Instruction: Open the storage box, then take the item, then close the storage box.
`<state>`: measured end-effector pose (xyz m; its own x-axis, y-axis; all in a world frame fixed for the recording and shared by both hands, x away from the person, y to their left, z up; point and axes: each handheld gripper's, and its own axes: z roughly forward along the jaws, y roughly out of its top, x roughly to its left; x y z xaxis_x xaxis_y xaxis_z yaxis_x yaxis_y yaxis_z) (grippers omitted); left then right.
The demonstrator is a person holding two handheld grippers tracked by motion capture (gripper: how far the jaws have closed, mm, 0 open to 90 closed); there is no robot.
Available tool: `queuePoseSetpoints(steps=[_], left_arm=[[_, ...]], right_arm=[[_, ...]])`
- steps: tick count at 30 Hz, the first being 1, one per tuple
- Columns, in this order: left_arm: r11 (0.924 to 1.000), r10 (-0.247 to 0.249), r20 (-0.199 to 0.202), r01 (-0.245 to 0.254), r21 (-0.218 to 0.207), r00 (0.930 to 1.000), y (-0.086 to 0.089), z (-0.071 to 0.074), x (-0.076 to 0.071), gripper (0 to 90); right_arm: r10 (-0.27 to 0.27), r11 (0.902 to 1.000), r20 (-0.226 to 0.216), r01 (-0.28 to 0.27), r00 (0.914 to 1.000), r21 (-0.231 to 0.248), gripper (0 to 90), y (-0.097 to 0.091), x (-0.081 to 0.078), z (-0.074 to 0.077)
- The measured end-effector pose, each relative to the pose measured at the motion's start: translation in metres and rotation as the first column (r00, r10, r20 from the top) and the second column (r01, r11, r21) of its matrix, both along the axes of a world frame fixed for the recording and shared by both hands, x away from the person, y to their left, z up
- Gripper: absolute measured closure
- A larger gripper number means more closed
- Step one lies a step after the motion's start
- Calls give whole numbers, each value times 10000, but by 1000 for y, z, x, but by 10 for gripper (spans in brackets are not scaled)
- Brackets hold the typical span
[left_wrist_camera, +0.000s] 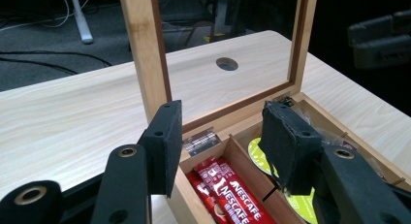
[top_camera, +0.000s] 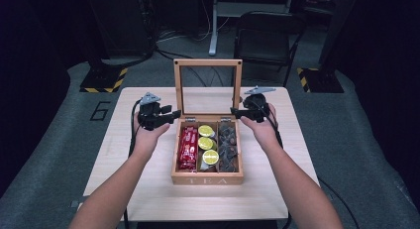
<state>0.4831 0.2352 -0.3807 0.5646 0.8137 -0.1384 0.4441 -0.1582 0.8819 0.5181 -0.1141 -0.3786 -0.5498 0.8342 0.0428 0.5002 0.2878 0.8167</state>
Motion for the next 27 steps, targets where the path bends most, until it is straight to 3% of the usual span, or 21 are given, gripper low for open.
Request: queuePoseSetpoints(steps=[8, 15, 21, 23, 27], left_arm=[[9999, 119, 42, -120, 41, 9999, 5, -1, -3, 493], [9999, 141, 65, -142, 33, 9999, 6, 1, -2, 491], [9999, 106, 113, -106, 31, 9999, 6, 3, -1, 488], [9999, 84, 119, -85, 96, 9999, 5, 3, -2, 486], [9999, 45, 35, -45, 94, 10000, 4, 3, -2, 469]], right_arm=[[491, 9987, 107, -492, 9987, 163, 374, 6, -23, 0], [1206, 9926, 247, -1209, 9924, 147, 371, 16, -39, -2], [2143, 9766, 175, -2139, 9766, -212, 364, 38, -57, -17], [2584, 9653, 143, -2577, 9659, -425, 354, 48, -64, -25], [2775, 9598, 118, -2766, 9607, -475, 349, 53, -69, -30]])
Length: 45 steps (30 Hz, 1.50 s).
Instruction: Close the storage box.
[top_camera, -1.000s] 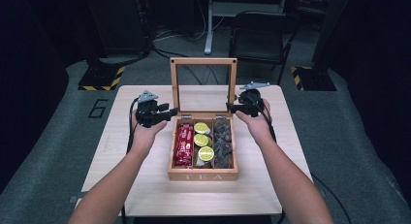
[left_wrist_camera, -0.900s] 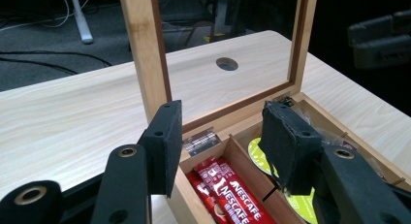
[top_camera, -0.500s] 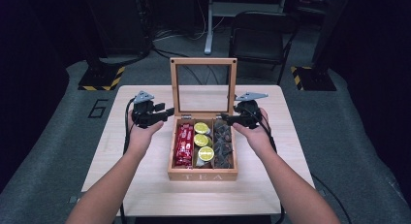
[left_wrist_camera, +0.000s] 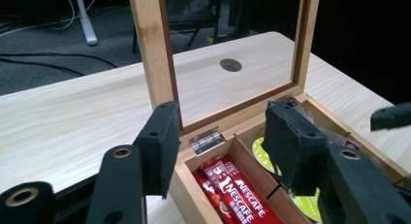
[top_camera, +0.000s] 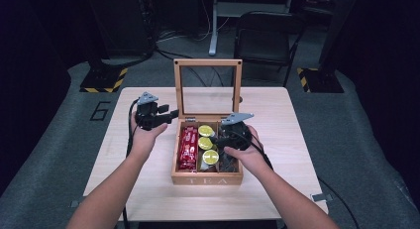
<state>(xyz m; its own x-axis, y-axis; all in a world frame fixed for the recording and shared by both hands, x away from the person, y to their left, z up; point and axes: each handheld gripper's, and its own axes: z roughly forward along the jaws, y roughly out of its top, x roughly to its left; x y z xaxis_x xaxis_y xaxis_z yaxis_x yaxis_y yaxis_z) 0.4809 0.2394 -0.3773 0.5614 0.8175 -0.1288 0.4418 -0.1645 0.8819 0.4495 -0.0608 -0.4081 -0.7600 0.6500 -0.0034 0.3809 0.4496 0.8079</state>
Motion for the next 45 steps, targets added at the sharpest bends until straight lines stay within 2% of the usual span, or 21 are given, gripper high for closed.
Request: queuePoseSetpoints(steps=[2, 5, 7, 17, 21, 28, 32, 36, 40, 42, 45], left_arm=[[9999, 51, -104, -52, -120, 9999, -1, -1, 0, 465], [10000, 39, -74, -39, -86, 10000, 0, 0, 0, 460], [10000, 68, -29, -69, -62, 10000, 0, 0, 1, 457], [9999, 119, -11, -119, -62, 9999, 0, 1, 1, 455], [9999, 101, 17, -101, 5, 9999, 0, 1, 2, 454], [9998, 204, 36, -204, -57, 9998, 2, 2, 1, 455], [9996, 267, 13, -267, -57, 9996, 4, 1, 1, 454], [9995, 309, -40, -310, -107, 9995, 3, -1, 1, 455], [9997, 233, -48, -233, -2, 9997, 2, -1, 1, 454], [9997, 228, -56, -228, 7, 9997, 1, -1, 1, 454], [9997, 233, 16, -234, 28, 9997, 1, -1, 1, 455]], right_arm=[[174, 9998, -95, -174, 9998, -3, 349, 3, -3, -3], [454, 9987, -126, -457, 9989, -228, 338, 5, -7, -6], [602, 9979, -206, -606, 9980, -209, 327, 5, -11, -9], [1014, 9933, -393, -1034, 9941, -515, 288, 8, -23, -20], [1227, 9910, -502, -1251, 9912, -477, 276, 11, -27, -24], [1566, 9831, -667, -1621, 9854, -855, 246, 19, -29, -32], [1487, 9831, -807, -1561, 9856, -958, 246, 22, -29, -35], [1563, 9783, -974, -1676, 9829, -1216, 246, 23, -28, -38], [1440, 9803, -1102, -1570, 9834, -1199, 276, 23, -27, -41], [1385, 9817, -1133, -1515, 9839, -1153, 342, 23, -28, -41], [1546, 9794, -1089, -1669, 9820, -1141, 369, 21, -28, -41]])
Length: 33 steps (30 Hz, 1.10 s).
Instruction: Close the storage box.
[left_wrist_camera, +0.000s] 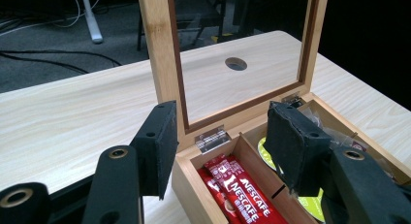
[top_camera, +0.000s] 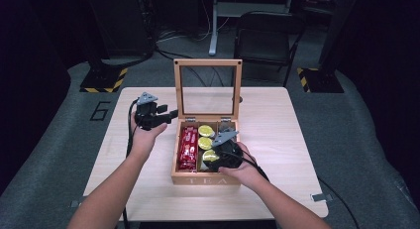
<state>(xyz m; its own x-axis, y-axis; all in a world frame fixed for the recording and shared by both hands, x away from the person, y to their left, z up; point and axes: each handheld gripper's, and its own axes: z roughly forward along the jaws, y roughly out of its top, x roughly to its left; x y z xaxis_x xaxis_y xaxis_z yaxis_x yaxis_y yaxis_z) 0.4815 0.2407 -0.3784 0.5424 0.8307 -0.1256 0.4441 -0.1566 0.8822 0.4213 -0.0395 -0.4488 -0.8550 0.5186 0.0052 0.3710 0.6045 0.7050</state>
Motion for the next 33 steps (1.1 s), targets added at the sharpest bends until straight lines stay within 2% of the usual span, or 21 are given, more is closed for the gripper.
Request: queuePoseSetpoints(steps=[4, 5, 12, 19, 28, 33], left_arm=[[10000, 61, 6, -61, -40, 10000, 1, 0, 0, 455], [9999, 113, 16, -112, -118, 9999, 0, 0, 0, 455], [10000, 69, 35, -69, -3, 10000, 1, 3, -1, 455], [9999, 110, 65, -110, 21, 9999, 1, 4, -1, 455], [9999, 129, 43, -129, -6, 9999, 1, 4, -1, 455], [9998, 206, 42, -206, -47, 9998, 1, 4, 0, 455]], right_arm=[[58, 9999, 65, -59, 10000, 100, 370, -2, 0, 3], [-82, 9997, 33, 81, 10000, 212, 369, -3, -1, 4], [-198, 9986, 76, 194, 9998, 500, 370, -11, 0, 17], [-416, 9966, 377, 388, 9984, 734, 370, -23, 2, 32], [-1053, 9912, 572, 1001, 9928, 864, 370, -51, 7, 46], [-1572, 9852, 670, 1517, 9853, 803, 370, -69, 11, 48]])
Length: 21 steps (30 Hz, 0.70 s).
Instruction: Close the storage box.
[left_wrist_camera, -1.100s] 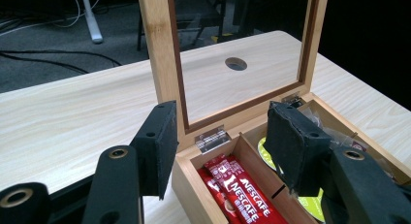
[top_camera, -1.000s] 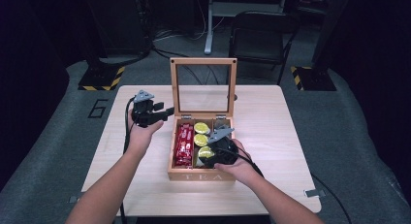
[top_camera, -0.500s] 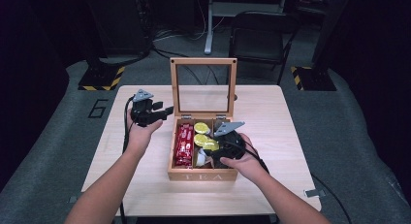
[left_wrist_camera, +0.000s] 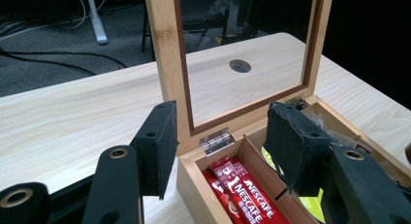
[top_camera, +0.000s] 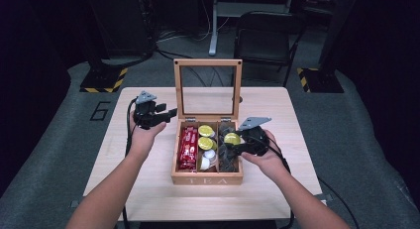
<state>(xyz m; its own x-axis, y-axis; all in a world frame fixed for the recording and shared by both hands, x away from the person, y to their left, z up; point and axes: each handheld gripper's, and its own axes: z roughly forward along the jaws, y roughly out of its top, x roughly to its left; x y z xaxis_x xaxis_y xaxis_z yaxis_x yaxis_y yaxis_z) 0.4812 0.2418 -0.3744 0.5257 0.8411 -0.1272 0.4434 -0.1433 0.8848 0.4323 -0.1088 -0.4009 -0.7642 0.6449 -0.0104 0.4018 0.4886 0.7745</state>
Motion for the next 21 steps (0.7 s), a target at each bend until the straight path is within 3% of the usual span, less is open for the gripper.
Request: queuePoseSetpoints(steps=[12, 21], left_arm=[[10000, -28, 40, 27, 60, 10000, 2, 4, 0, 454], [10000, -14, 2, 14, 21, 10000, 3, 3, 0, 452]], right_arm=[[-1057, 9944, 52, 1058, 9944, -54, 370, -38, 9, 1], [-1739, 9847, 137, 1740, 9847, -68, 370, -59, 13, 1]])
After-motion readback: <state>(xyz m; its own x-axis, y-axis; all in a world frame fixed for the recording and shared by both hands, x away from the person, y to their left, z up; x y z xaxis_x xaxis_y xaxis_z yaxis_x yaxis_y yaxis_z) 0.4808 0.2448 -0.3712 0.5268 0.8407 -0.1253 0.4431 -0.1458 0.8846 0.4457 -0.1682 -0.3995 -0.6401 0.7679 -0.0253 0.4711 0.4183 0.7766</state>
